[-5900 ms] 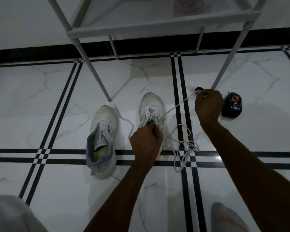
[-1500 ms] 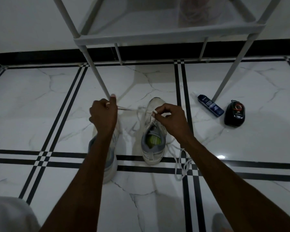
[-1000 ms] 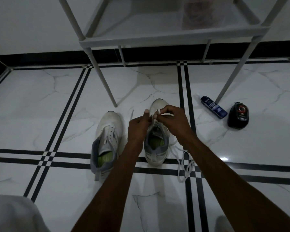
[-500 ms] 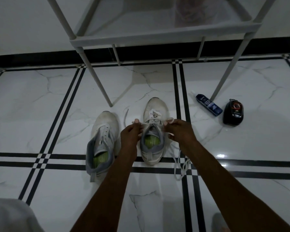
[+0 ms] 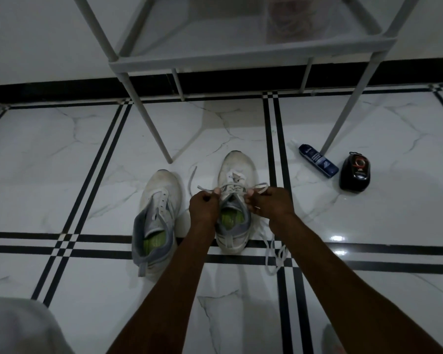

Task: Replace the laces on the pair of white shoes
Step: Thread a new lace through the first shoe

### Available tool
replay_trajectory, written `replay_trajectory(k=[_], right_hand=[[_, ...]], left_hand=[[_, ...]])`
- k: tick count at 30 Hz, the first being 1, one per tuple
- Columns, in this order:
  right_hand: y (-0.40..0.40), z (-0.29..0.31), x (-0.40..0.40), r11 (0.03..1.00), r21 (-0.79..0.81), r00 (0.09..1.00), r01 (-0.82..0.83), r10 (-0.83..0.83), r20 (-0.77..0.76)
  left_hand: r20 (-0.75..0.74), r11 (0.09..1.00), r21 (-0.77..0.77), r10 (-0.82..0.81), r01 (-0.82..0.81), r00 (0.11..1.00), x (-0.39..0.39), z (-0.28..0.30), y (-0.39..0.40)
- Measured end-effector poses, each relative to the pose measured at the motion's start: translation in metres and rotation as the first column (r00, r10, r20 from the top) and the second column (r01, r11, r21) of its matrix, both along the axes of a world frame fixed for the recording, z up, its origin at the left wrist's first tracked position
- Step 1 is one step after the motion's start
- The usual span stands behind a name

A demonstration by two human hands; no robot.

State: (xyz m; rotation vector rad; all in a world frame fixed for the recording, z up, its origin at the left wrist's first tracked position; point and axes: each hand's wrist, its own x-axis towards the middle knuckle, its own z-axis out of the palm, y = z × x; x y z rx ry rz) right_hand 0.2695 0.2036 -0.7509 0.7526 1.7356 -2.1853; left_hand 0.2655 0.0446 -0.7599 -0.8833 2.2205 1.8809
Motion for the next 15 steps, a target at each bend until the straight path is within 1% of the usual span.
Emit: replay_trajectory(k=[3, 5, 8, 11, 15], right_hand=[[0.002, 0.011, 0.002, 0.998, -0.059, 0.999, -0.035, 0.035, -0.006], [0.004, 0.022, -0.002, 0.997, -0.043, 0.997, -0.059, 0.057, -0.058], [0.006, 0.045, -0.009, 0.992, -0.001, 0.983, -0.130, 0.128, -0.131], [0.003, 0.075, -0.019, 0.985, 0.003, 0.970, -0.175, 0.172, -0.174], [-0.005, 0.112, -0.029, 0.989, 0.047, 0.966, -0.144, 0.150, -0.211]], left_hand=[[0.001, 0.997, 0.071, 0.023, -0.023, 1.000, 0.002, 0.003, -0.002], [-0.040, 0.994, 0.110, 0.007, -0.003, 0.999, -0.001, 0.011, -0.007], [-0.136, 0.993, 0.113, -0.024, 0.039, 0.990, -0.009, 0.036, -0.012], [-0.229, 0.991, 0.076, -0.086, 0.106, 0.970, -0.021, 0.067, -0.013], [-0.316, 0.978, -0.024, -0.204, 0.208, 0.927, -0.034, 0.100, -0.010]])
